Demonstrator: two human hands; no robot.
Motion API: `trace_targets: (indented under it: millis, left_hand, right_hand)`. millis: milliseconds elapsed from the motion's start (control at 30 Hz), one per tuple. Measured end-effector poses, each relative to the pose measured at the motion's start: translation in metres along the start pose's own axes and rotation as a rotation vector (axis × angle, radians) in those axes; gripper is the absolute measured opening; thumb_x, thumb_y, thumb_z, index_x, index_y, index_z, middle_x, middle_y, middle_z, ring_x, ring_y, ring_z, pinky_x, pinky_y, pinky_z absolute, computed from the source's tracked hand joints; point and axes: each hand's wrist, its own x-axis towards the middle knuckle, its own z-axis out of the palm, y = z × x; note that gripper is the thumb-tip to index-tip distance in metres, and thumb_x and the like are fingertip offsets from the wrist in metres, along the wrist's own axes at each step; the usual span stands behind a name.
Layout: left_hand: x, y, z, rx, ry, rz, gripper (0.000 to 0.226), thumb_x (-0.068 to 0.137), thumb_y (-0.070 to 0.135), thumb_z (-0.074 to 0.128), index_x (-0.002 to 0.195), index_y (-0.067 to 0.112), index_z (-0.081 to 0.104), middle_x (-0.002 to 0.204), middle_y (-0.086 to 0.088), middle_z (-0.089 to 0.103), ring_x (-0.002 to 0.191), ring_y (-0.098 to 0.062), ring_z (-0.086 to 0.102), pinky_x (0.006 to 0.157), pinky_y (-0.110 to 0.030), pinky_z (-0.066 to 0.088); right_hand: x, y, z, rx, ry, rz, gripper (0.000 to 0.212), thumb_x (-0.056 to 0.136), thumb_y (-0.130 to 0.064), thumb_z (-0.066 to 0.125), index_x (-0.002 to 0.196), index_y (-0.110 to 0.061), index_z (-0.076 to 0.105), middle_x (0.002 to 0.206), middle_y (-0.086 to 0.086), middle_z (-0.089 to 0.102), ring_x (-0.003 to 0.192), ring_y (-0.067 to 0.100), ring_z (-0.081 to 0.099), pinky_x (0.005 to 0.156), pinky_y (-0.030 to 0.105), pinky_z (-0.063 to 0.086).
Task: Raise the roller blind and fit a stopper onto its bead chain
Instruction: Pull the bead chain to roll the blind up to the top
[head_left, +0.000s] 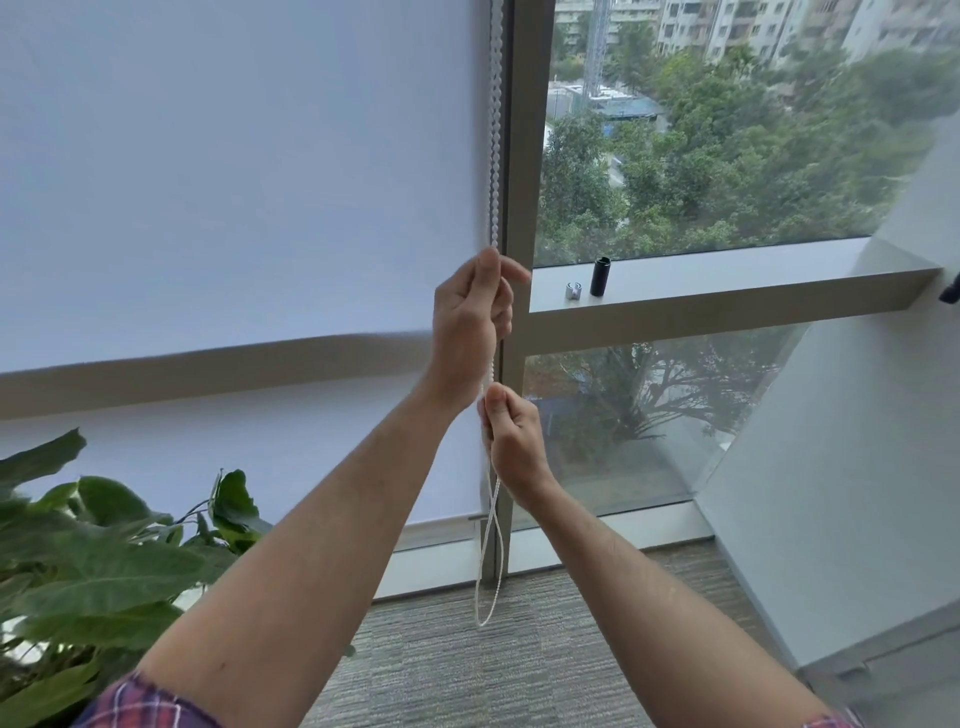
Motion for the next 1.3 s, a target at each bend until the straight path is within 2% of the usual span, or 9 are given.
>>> trace_targets:
  millis: [267, 467, 567, 667, 800, 933, 1167, 1233, 1300]
  left_hand:
    - [-0.009, -0.012, 0.001, 0.059, 0.090, 0.026, 0.043, 0.103, 0.028, 0.039, 0.063, 0.027, 0.054, 0.044, 0.014, 0.034, 0.038, -0.004, 0.027, 0.038, -0.019, 0.023]
    - [-0.034, -0.028, -0.011, 0.100, 0.098, -0.053, 0.040, 0.103, 0.026, 0.039, 0.066, 0.021, 0.053, 0.047, 0.007, 0.034, 0.041, -0.008, 0.027, 0.040, -0.023, 0.024]
    - [-0.046, -0.040, -0.015, 0.078, 0.095, -0.078, 0.040, 0.105, 0.019, 0.038, 0.067, 0.016, 0.052, 0.047, 0.012, 0.046, 0.042, -0.002, 0.037, 0.045, -0.017, 0.036]
    - [-0.059, -0.052, -0.015, 0.121, 0.110, -0.121, 0.041, 0.104, 0.018, 0.039, 0.066, 0.019, 0.052, 0.048, 0.011, 0.039, 0.042, -0.005, 0.031, 0.042, -0.019, 0.026]
    - [-0.081, -0.072, -0.021, 0.192, 0.089, -0.196, 0.043, 0.101, 0.027, 0.040, 0.061, 0.026, 0.055, 0.046, 0.006, 0.034, 0.041, -0.009, 0.027, 0.040, -0.023, 0.021]
    - [-0.093, -0.085, -0.031, 0.227, 0.090, -0.246, 0.041, 0.099, 0.030, 0.040, 0.060, 0.026, 0.056, 0.047, 0.004, 0.033, 0.041, -0.009, 0.027, 0.041, -0.023, 0.021]
    - [-0.091, -0.078, -0.029, 0.152, -0.078, -0.331, 0.050, 0.100, 0.025, 0.034, 0.058, 0.028, 0.061, 0.049, 0.009, 0.039, 0.045, -0.009, 0.031, 0.046, -0.024, 0.024]
    - [-0.084, -0.075, -0.033, 0.144, -0.098, -0.338, 0.049, 0.099, 0.029, 0.032, 0.065, 0.022, 0.066, 0.054, -0.001, 0.051, 0.049, -0.016, 0.044, 0.050, -0.030, 0.033]
    - [-0.077, -0.072, -0.038, 0.110, -0.100, -0.427, 0.054, 0.100, 0.040, 0.028, 0.090, 0.008, 0.070, 0.072, -0.014, 0.066, 0.064, -0.026, 0.060, 0.061, -0.039, 0.050]
  right_hand:
    - [-0.006, -0.007, -0.010, 0.068, -0.145, 0.144, 0.051, 0.108, -0.032, 0.033, 0.061, -0.029, 0.054, 0.058, -0.004, 0.041, 0.048, 0.007, 0.033, 0.048, 0.024, 0.027]
    - [0.016, -0.025, -0.022, -0.005, 0.016, 0.172, 0.059, 0.107, -0.045, 0.019, 0.109, -0.009, 0.066, 0.090, 0.008, 0.069, 0.085, 0.020, 0.061, 0.081, 0.040, 0.043]
    - [0.033, -0.057, -0.019, 0.081, 0.019, 0.058, 0.055, 0.107, -0.043, 0.027, 0.106, -0.006, 0.068, 0.090, 0.009, 0.070, 0.079, 0.016, 0.067, 0.074, 0.032, 0.051]
    - [0.048, -0.101, -0.006, 0.179, -0.091, -0.052, 0.050, 0.105, -0.042, 0.031, 0.105, -0.007, 0.066, 0.085, 0.008, 0.065, 0.074, 0.017, 0.062, 0.067, 0.029, 0.050]
    - [0.060, -0.144, 0.009, 0.267, -0.170, -0.160, 0.046, 0.106, -0.039, 0.030, 0.101, -0.011, 0.067, 0.068, 0.004, 0.051, 0.054, 0.013, 0.043, 0.046, 0.027, 0.033]
    - [0.051, -0.137, 0.020, 0.255, -0.060, -0.129, 0.047, 0.108, -0.030, 0.035, 0.067, -0.016, 0.051, 0.051, -0.007, 0.031, 0.042, 0.007, 0.024, 0.040, 0.020, 0.018]
    - [0.045, -0.125, 0.017, 0.268, -0.015, -0.224, 0.046, 0.103, -0.033, 0.039, 0.060, -0.020, 0.046, 0.050, -0.011, 0.035, 0.043, 0.007, 0.026, 0.039, 0.024, 0.020]
    - [0.044, -0.122, 0.016, 0.246, -0.001, -0.252, 0.046, 0.103, -0.034, 0.039, 0.059, -0.022, 0.046, 0.050, -0.010, 0.035, 0.043, 0.008, 0.026, 0.039, 0.025, 0.019]
    - [0.042, -0.120, 0.016, 0.235, -0.003, -0.257, 0.046, 0.103, -0.034, 0.039, 0.059, -0.024, 0.047, 0.050, -0.011, 0.036, 0.044, 0.008, 0.027, 0.040, 0.024, 0.021]
